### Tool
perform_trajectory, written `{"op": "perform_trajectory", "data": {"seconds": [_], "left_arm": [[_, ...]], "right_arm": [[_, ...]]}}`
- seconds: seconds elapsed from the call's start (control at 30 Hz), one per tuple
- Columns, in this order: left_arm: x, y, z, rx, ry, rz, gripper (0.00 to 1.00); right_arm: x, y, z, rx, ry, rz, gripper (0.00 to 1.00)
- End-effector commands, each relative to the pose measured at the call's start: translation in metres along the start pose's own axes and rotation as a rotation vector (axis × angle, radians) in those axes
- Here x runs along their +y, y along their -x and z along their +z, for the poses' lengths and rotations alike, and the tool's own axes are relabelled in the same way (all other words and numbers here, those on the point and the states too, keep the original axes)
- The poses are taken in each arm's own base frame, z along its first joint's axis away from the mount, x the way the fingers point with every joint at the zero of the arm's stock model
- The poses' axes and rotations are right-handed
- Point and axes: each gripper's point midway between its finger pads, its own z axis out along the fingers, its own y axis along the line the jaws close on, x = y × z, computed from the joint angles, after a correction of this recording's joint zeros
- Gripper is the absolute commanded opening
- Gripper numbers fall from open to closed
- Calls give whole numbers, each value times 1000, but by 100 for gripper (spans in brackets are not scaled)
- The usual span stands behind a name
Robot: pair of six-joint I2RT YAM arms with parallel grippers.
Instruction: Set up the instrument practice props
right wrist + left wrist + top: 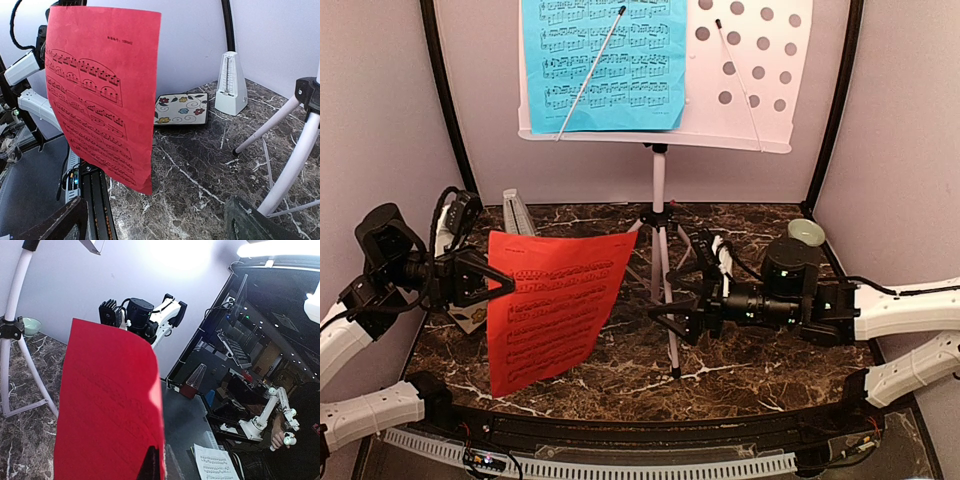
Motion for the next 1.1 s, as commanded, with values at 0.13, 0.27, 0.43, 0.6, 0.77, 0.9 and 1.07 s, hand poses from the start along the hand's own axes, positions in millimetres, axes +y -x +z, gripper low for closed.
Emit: {"op": "perform_trajectory", "data": {"seconds": [0.13, 0.27, 0.43, 0.6, 0.77, 0.9, 1.07], "left_arm": [[-14, 3, 8, 20, -69, 41, 0], [-17, 1, 13, 29, -88, 45, 0], [-23, -1, 19, 44, -128, 54, 0], [-26, -6, 25, 64, -152, 64, 0], [-27, -4, 27, 59, -154, 75, 0], [-22, 0, 29, 39, -127, 86, 0], [5, 8, 29, -22, 40, 108, 0]], "right_arm": [[14, 25, 5, -61, 80, -49, 95], [15, 27, 3, -65, 86, -65, 94], [21, 31, 8, -81, 122, -73, 93], [37, 36, 21, -91, 230, -60, 87], [47, 41, 22, -100, 288, -49, 79], [55, 49, 16, -111, 326, -56, 55], [58, 61, -4, -140, 315, -54, 20]]}}
